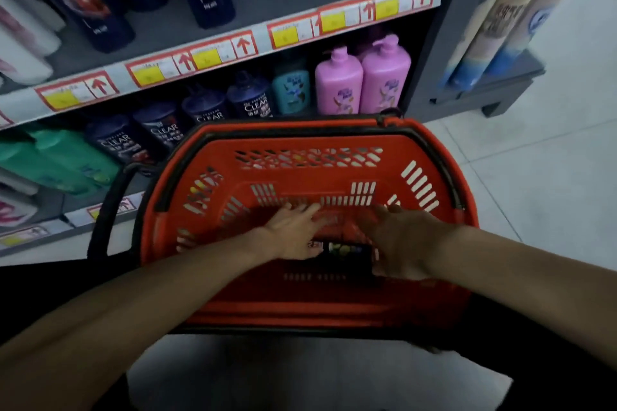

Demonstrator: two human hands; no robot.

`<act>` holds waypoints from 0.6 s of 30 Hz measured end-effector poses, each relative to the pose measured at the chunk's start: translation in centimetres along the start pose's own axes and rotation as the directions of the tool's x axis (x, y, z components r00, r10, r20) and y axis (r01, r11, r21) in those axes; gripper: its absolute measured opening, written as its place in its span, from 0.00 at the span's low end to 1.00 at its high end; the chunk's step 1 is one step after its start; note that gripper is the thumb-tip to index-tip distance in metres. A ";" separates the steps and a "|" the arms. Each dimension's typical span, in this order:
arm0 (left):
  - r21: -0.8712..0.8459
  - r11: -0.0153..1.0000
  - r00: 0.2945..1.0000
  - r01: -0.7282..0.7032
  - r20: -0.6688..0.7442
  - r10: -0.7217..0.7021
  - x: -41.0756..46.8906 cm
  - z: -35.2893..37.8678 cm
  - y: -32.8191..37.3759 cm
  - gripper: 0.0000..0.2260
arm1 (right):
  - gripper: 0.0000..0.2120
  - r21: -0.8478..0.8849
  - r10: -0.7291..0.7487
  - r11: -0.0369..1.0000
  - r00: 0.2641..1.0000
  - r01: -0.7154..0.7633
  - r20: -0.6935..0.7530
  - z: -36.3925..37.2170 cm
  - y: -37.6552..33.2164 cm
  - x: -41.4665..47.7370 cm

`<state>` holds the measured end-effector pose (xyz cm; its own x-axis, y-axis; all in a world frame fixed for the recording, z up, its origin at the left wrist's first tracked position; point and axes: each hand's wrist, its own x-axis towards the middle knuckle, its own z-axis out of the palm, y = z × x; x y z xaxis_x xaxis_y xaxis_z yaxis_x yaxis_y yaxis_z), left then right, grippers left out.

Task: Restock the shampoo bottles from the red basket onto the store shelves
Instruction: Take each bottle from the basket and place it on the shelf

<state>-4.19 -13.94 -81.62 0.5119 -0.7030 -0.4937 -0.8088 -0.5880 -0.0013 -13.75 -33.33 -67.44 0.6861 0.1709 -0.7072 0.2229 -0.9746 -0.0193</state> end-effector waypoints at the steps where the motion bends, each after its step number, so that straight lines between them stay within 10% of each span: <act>1: 0.016 1.000 0.999 -0.011 0.039 0.010 0.8 0.8 0.1 0.36 | 0.41 -0.007 -0.003 1.000 1.000 0.003 0.014 0.3 0.1 0.1; 8: 0.037 0.996 0.984 -0.077 0.162 0.070 4.0 5.0 1.6 0.33 | 0.20 -0.064 -0.023 0.997 0.989 0.033 0.146 0.2 1.2 0.6; 18: 0.061 0.992 0.965 -0.108 0.247 0.090 7.9 6.2 2.2 0.27 | 0.18 -0.088 -0.065 0.993 0.988 0.078 0.137 0.0 1.3 1.1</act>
<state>-3.72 -18.27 -90.89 0.3497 -0.6327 -0.6909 -0.8757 -0.4829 -0.0009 -12.71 -34.39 -68.19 0.5684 0.2129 -0.7947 0.3358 -0.9419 -0.0122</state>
